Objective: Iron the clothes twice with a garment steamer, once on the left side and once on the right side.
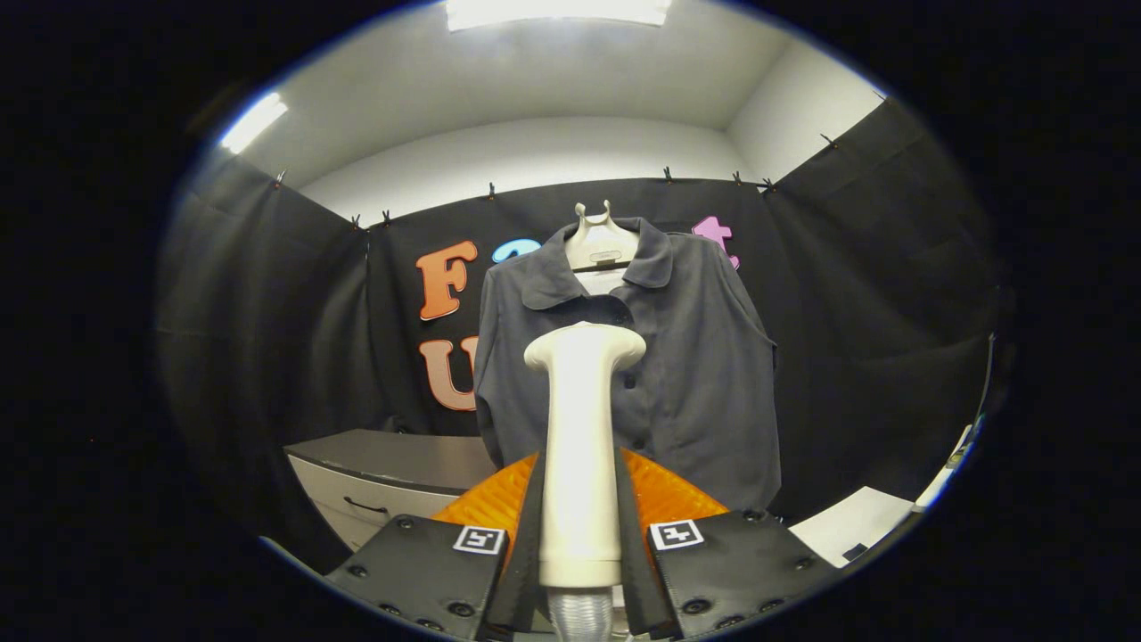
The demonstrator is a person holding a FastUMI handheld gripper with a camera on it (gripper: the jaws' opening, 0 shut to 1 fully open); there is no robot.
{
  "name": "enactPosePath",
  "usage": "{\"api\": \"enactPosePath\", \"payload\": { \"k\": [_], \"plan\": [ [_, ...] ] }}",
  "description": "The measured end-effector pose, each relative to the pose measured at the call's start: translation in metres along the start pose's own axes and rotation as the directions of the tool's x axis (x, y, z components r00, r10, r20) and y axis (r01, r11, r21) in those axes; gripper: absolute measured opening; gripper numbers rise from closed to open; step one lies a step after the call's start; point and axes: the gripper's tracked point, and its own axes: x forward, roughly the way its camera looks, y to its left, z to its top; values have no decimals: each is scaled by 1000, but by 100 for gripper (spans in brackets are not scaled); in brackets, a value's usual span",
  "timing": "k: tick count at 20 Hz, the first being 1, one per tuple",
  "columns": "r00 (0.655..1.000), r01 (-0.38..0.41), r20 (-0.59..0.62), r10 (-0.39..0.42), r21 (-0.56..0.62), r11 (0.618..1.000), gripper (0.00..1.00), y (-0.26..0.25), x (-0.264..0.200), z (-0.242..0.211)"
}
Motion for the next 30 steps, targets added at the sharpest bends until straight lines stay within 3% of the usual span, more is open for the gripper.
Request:
{"api": "enactPosePath", "payload": {
  "k": [15,30],
  "plan": [
    [1000,-6,1,6,-29,1000,45,19,92,-2],
    [999,30,-43,-34,-70,997,45,7,83,-43]
  ]
}}
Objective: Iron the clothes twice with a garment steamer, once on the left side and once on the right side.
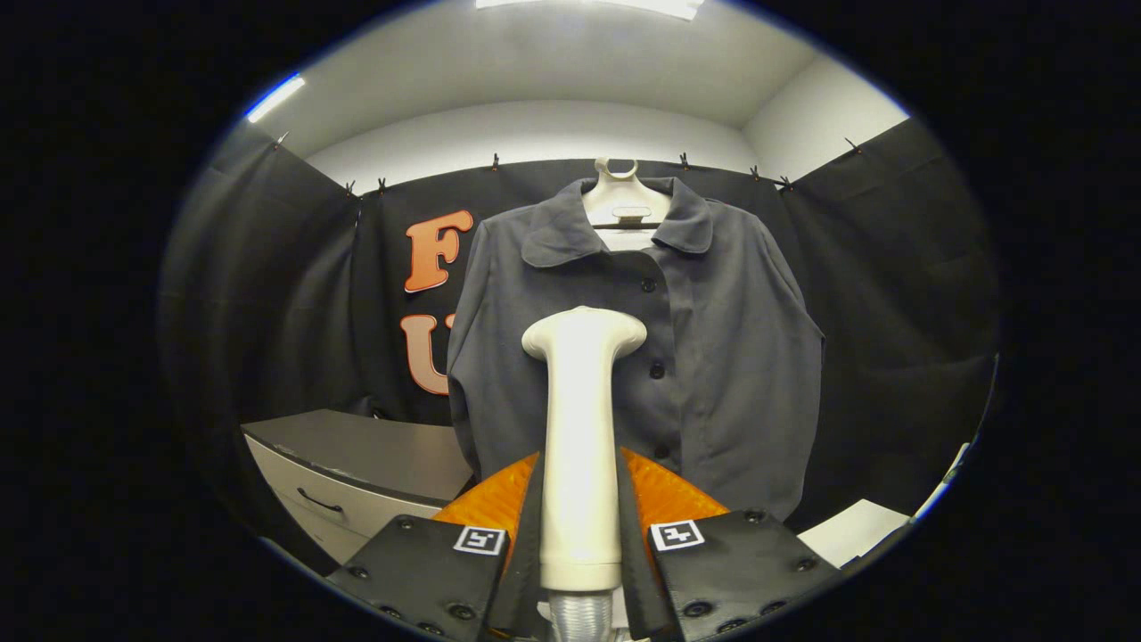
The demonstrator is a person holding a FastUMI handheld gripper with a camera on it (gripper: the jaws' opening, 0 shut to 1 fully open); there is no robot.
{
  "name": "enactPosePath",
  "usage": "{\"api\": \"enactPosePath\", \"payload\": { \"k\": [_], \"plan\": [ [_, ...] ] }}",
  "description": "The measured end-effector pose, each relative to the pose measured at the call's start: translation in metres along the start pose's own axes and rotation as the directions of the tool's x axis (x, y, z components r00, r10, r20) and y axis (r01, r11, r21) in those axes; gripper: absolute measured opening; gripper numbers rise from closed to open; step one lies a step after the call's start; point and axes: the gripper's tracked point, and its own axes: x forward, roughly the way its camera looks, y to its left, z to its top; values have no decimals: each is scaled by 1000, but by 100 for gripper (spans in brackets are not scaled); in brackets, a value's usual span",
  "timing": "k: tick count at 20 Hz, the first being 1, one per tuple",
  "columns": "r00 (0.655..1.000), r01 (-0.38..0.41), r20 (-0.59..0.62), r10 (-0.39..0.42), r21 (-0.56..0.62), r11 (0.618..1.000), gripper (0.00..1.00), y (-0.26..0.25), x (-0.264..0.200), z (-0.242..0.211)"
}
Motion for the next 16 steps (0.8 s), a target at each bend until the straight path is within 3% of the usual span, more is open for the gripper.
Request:
{"api": "enactPosePath", "payload": {
  "k": [16],
  "plan": [
    [989,28,-145,-28,-5,1000,45,-8,-20,-104]
  ]
}}
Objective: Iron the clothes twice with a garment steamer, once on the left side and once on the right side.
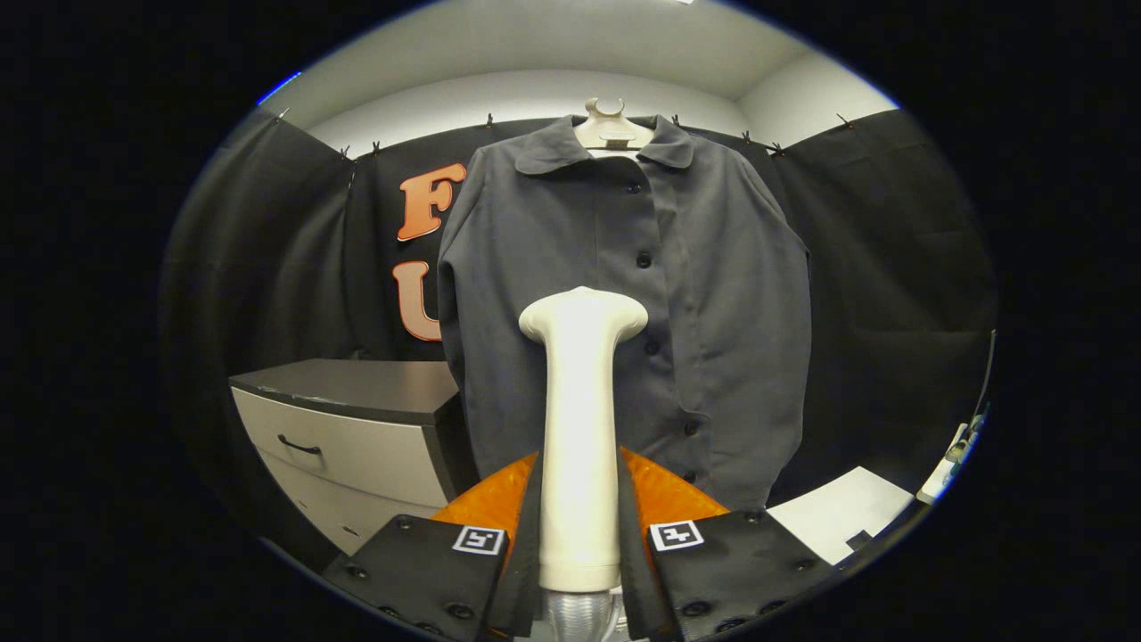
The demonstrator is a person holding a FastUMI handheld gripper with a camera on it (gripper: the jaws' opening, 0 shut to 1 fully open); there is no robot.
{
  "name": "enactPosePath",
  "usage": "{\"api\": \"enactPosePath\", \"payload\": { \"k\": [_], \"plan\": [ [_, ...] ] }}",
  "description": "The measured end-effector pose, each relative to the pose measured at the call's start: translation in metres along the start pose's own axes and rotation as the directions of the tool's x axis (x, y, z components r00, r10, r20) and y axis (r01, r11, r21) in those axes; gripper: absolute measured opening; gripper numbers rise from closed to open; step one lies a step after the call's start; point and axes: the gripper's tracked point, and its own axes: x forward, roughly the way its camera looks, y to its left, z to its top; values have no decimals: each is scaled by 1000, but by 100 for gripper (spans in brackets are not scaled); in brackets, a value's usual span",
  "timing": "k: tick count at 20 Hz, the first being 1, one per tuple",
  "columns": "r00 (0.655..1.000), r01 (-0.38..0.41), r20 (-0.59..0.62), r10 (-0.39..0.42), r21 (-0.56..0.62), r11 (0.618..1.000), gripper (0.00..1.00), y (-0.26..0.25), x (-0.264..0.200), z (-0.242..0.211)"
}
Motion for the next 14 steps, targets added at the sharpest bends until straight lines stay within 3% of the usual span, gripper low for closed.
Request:
{"api": "enactPosePath", "payload": {
  "k": [8,14],
  "plan": [
    [995,19,-100,-18,13,1000,45,-8,-5,-56],
    [991,28,-134,-26,10,1000,45,-11,-8,-75]
  ]
}}
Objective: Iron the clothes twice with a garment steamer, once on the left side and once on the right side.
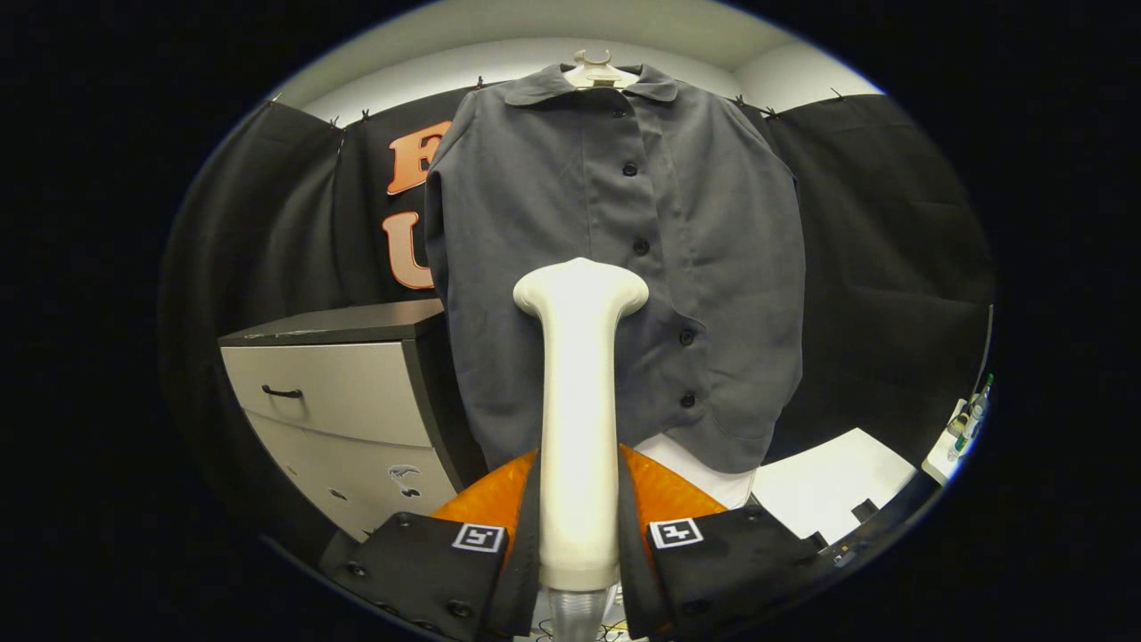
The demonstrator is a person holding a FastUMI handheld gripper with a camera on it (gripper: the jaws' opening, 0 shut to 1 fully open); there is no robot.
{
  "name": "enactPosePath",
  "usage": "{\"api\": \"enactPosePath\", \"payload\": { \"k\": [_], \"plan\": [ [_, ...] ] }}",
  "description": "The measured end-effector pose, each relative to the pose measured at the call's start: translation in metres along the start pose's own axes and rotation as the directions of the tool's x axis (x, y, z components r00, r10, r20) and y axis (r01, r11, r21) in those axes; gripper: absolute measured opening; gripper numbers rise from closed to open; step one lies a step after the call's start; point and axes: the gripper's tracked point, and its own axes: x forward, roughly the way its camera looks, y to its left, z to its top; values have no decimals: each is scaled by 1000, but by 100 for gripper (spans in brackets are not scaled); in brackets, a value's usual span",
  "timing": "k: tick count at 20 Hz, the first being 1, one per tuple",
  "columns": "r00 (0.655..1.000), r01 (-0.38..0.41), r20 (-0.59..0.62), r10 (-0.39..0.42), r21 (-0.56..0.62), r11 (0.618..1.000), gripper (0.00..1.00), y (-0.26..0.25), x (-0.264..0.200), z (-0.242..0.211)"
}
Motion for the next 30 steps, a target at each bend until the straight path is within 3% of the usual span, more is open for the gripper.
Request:
{"api": "enactPosePath", "payload": {
  "k": [9,19,24,30],
  "plan": [
    [990,-10,141,17,-48,999,45,8,-42,50],
    [950,34,312,-34,3,999,45,-43,-84,166],
    [930,66,363,-64,8,998,45,-81,-82,218],
    [921,93,378,-94,21,995,45,-114,-52,249]
  ]
}}
